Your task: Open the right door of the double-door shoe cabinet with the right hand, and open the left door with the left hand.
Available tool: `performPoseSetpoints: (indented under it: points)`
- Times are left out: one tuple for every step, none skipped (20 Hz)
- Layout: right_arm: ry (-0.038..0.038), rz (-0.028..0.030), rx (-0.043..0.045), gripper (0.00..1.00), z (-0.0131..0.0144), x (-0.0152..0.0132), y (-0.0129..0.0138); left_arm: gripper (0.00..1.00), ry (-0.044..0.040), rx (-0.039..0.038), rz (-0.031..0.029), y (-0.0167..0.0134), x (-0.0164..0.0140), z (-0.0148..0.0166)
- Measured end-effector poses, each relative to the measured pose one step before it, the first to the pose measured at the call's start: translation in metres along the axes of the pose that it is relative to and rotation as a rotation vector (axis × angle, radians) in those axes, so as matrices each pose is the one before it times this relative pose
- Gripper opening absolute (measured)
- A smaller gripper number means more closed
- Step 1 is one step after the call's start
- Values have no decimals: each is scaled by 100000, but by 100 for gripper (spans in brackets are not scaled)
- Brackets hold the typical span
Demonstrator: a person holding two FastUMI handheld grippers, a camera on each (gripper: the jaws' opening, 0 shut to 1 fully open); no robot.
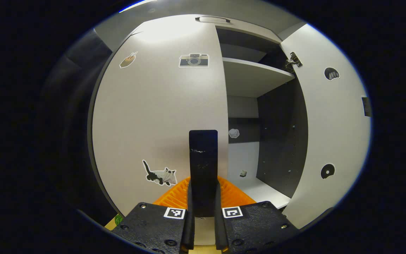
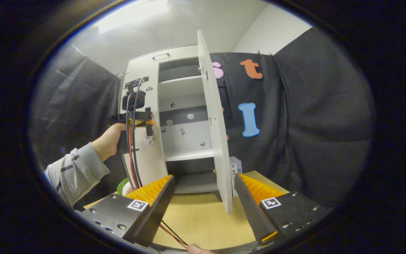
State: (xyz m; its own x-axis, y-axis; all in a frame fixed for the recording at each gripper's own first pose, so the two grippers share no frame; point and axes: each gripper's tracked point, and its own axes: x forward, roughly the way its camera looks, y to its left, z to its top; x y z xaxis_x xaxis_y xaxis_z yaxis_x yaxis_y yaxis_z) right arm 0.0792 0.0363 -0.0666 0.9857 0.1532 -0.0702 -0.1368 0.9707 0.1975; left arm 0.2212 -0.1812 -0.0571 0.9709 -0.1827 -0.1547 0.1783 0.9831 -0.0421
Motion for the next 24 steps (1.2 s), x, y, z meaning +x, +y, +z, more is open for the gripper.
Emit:
performPoseSetpoints:
  points:
    - [159,276,-208,100,13,137,185,24,103,-52,-286,19,-571,28]
    - [217,350,-564,100,-88,-35,252,24,876,-293,-488,5,-641,-84]
    - [244,357,-734,100,-1,-74,353,24,-99,-1,-1029,53,-628,65]
    - [43,422,-631,100,-136,-70,461,24,865,-211,-1306,81,-568,-61]
    - [46,140,-318,100,-48,130,461,24,158,-393,-1247,40,-588,-32]
    - [220,56,-350,100,-126,261,358,24,88,-301,-1061,58,-531,33]
    - [311,52,-312,100,-58,75,313,24,296,-272,-901,164,-581,-79]
    - [294,60,-188,97,-83,180,209,24,-312,-486,-688,117,-616,61]
    - [12,84,-90,97,86,-17,213,24,393,-81,-507,124,-552,-38]
    - [-349,282,12,100,98,5,198,24,-320,-203,-310,157,-455,122]
    - [-305,266,-3,100,123,-121,226,24,154,65,-361,178,-275,-56]
    - [-153,126,23,100,19,-77,71,24,-34,77,-223,100,-382,-40]
    - [-267,121,-46,100,105,-172,163,24,166,270,-69,137,-430,-35]
    - [-127,14,-93,100,-1,31,168,24,58,336,69,112,-462,39]
    - [-21,-23,-166,100,-35,-39,138,24,337,430,5,265,-749,41]
    - [79,25,-216,100,-43,-38,65,24,379,194,-130,256,-588,-40]
    - [105,10,-58,100,58,11,44,24,-567,170,-551,284,-475,77]
    - [168,310,341,100,-33,138,218,24,-61,-149,-931,277,-508,37]
    - [332,922,685,100,-28,19,287,24,59,55,-508,339,-589,-36]
    - [392,1026,476,100,-170,10,348,24,260,-355,158,374,-520,-22]
    - [171,567,216,98,1,6,280,24,216,-39,308,292,-521,16]
    - [-122,173,-60,100,26,-4,201,24,409,174,185,299,-459,-22]
    - [-178,124,-382,100,225,99,438,25,171,251,126,379,-500,3]
    - [-64,158,-392,100,-19,114,281,24,-76,-477,285,314,-395,36]
